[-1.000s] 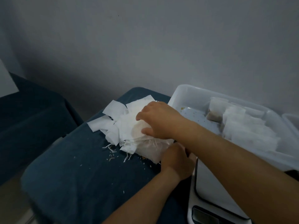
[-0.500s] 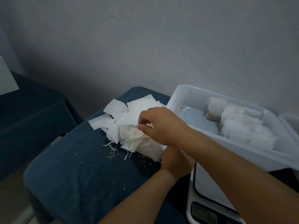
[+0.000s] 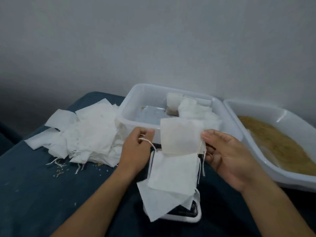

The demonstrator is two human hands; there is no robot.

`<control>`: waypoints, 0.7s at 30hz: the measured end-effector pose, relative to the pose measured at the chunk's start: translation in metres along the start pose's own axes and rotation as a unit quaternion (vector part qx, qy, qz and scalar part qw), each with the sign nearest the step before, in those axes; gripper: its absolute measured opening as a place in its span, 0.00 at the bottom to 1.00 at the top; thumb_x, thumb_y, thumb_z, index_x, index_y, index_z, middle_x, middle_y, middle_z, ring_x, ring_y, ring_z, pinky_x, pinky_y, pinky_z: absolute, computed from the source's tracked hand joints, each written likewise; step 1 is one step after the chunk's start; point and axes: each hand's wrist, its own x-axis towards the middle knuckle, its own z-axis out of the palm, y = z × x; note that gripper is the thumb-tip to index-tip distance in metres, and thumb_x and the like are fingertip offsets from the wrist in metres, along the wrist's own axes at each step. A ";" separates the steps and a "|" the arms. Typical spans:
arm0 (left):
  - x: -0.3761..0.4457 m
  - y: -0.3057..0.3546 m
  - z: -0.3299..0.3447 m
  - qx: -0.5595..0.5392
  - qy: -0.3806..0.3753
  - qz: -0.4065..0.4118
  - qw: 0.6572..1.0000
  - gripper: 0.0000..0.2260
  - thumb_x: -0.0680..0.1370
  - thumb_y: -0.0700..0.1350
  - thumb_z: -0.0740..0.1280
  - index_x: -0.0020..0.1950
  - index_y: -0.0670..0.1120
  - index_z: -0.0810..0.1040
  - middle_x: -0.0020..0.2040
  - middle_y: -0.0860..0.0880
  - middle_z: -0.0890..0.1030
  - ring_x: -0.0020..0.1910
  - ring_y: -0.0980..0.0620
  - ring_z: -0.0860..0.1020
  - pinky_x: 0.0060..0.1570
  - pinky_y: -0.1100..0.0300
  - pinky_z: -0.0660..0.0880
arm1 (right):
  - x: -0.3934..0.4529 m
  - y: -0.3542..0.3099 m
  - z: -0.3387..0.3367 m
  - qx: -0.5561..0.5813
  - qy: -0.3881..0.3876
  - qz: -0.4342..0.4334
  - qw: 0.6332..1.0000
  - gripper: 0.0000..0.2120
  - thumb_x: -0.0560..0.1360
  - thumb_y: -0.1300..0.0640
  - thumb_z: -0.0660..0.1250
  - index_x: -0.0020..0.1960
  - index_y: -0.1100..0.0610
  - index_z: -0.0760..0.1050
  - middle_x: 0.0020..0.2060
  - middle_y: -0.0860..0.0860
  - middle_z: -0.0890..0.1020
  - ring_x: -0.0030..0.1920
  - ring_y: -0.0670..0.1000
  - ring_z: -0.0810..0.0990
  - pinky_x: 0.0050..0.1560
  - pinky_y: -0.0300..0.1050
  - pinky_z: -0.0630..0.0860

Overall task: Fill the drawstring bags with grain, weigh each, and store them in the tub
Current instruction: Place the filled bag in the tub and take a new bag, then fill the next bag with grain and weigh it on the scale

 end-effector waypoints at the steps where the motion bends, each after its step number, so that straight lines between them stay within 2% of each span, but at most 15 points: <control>1: -0.002 0.002 0.001 -0.033 0.004 -0.004 0.999 0.12 0.84 0.54 0.66 0.42 0.55 0.79 0.33 0.55 0.81 0.31 0.58 0.77 0.30 0.67 0.71 | -0.001 0.004 -0.008 0.005 0.015 -0.003 1.000 0.05 0.70 0.52 0.76 0.41 0.53 0.86 0.36 0.51 0.82 0.33 0.44 0.79 0.30 0.35 0.75; 3: -0.009 0.013 0.008 -0.070 -0.017 -0.010 0.997 0.14 0.85 0.57 0.63 0.43 0.54 0.80 0.34 0.54 0.81 0.31 0.55 0.77 0.28 0.63 0.72 | -0.001 0.015 -0.017 -0.018 0.041 -0.007 0.999 0.08 0.69 0.49 0.76 0.41 0.53 0.86 0.37 0.52 0.83 0.34 0.46 0.79 0.33 0.36 0.77; 6: -0.019 0.016 0.008 -0.002 -0.061 0.042 0.997 0.15 0.79 0.66 0.61 0.48 0.59 0.80 0.43 0.56 0.83 0.37 0.59 0.80 0.34 0.64 0.76 | 0.004 0.030 -0.021 -0.073 0.065 -0.004 0.995 0.12 0.70 0.44 0.76 0.43 0.54 0.84 0.39 0.53 0.82 0.37 0.49 0.79 0.37 0.39 0.78; 8: -0.027 0.015 0.007 0.068 -0.104 0.080 0.989 0.15 0.75 0.68 0.62 0.55 0.63 0.78 0.50 0.60 0.83 0.47 0.61 0.81 0.44 0.65 0.78 | 0.007 0.035 -0.024 -0.112 0.065 -0.014 0.991 0.12 0.73 0.44 0.74 0.45 0.54 0.84 0.42 0.54 0.85 0.41 0.51 0.82 0.42 0.42 0.81; 9: -0.031 0.014 0.007 0.089 -0.129 0.091 0.984 0.18 0.74 0.69 0.64 0.61 0.64 0.76 0.53 0.62 0.81 0.52 0.61 0.81 0.49 0.65 0.78 | 0.007 0.036 -0.026 -0.112 0.060 -0.022 0.992 0.11 0.74 0.45 0.73 0.46 0.53 0.83 0.44 0.54 0.85 0.43 0.51 0.83 0.45 0.43 0.82; 11: -0.034 0.016 0.007 0.120 -0.179 0.100 0.971 0.26 0.73 0.69 0.66 0.70 0.64 0.72 0.60 0.63 0.79 0.59 0.61 0.78 0.52 0.69 0.75 | 0.006 0.037 -0.027 -0.070 0.047 -0.034 0.996 0.09 0.76 0.47 0.73 0.46 0.52 0.82 0.44 0.53 0.85 0.44 0.51 0.84 0.46 0.44 0.83; 12: -0.036 0.017 0.008 0.135 -0.205 0.106 0.964 0.27 0.73 0.70 0.66 0.71 0.65 0.71 0.61 0.63 0.78 0.60 0.62 0.78 0.50 0.70 0.74 | 0.005 0.037 -0.026 -0.054 0.044 -0.039 0.997 0.08 0.76 0.47 0.73 0.46 0.52 0.82 0.43 0.52 0.84 0.43 0.50 0.84 0.45 0.43 0.83; 15: -0.042 0.023 0.010 0.180 -0.256 0.129 0.941 0.23 0.72 0.71 0.67 0.65 0.67 0.76 0.56 0.64 0.79 0.54 0.62 0.80 0.47 0.70 0.74 | 0.004 0.039 -0.023 -0.045 0.053 -0.057 0.996 0.08 0.75 0.45 0.74 0.45 0.50 0.82 0.41 0.51 0.83 0.42 0.49 0.82 0.44 0.42 0.82; 18: -0.047 0.029 0.015 0.233 -0.271 0.196 0.913 0.21 0.72 0.72 0.69 0.62 0.67 0.80 0.55 0.66 0.81 0.58 0.62 0.77 0.51 0.70 0.73 | 0.005 0.040 -0.019 -0.025 0.069 -0.065 0.995 0.07 0.75 0.47 0.73 0.45 0.50 0.81 0.42 0.53 0.81 0.43 0.50 0.81 0.46 0.44 0.82; 19: -0.048 0.031 0.018 0.236 -0.275 0.200 0.910 0.20 0.72 0.72 0.70 0.60 0.65 0.82 0.53 0.65 0.82 0.56 0.61 0.77 0.50 0.69 0.73 | 0.005 0.039 -0.018 -0.010 0.070 -0.063 0.996 0.06 0.75 0.48 0.73 0.45 0.51 0.81 0.43 0.54 0.80 0.43 0.51 0.81 0.46 0.44 0.82; 21: -0.049 0.033 0.026 0.238 -0.289 0.198 0.906 0.18 0.73 0.67 0.73 0.51 0.54 0.84 0.46 0.56 0.84 0.48 0.56 0.79 0.47 0.62 0.75 | 0.005 0.039 -0.016 0.025 0.069 -0.056 0.996 0.05 0.75 0.51 0.73 0.45 0.52 0.82 0.43 0.54 0.80 0.42 0.50 0.82 0.47 0.44 0.83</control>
